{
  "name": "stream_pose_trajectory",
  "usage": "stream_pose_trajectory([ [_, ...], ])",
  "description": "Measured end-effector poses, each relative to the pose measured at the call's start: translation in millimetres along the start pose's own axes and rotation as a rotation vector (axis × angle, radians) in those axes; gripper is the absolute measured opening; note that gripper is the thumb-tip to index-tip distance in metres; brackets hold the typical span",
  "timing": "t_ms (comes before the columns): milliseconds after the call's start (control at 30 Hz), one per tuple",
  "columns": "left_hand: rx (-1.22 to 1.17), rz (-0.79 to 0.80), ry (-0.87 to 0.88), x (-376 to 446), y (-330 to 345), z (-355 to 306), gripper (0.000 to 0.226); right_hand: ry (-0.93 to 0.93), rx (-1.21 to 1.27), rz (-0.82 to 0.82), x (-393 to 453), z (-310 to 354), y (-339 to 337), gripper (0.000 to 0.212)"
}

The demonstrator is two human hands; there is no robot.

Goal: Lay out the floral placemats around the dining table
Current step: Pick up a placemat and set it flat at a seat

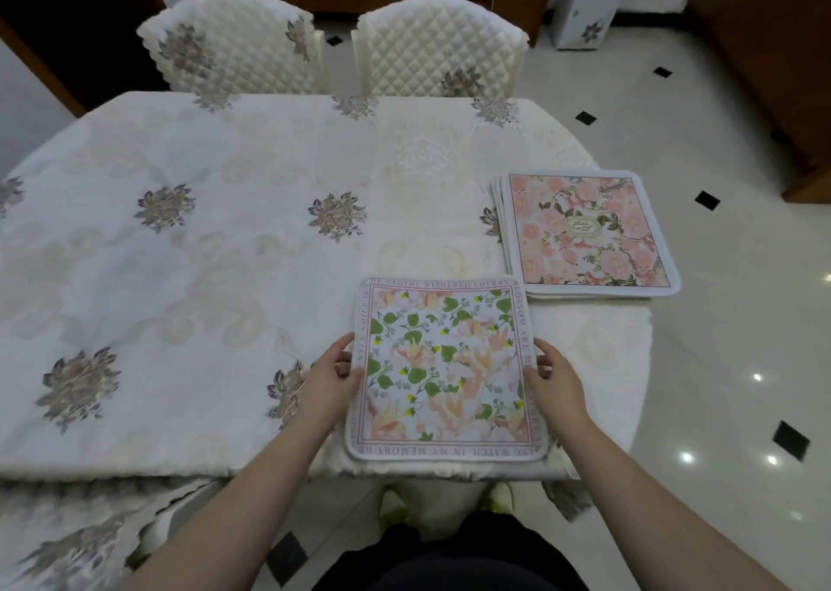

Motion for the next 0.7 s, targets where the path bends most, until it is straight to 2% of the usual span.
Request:
stream_pose_trajectory([
  [267,0.185,0.059,0.076,-3.3,-3.0,6.5,0.058,-0.063,-0.247,-0.014,-8.1,-2.7,1.7,0.036],
  [700,0.303,0.059,0.155,-9.8,-4.8,6.3,0.051,-0.077,-0.373,0.022,-12.5,-6.1,7.1,0.024],
])
Point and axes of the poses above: each hand's wrist, its own x-axis towards the middle knuckle, its own y-axis out of the palm, z = x × y, the point moved 4 cm from there along x, towards the middle knuckle, and after that the axes turned 5 degrees about -x, right-handed, at the moved point
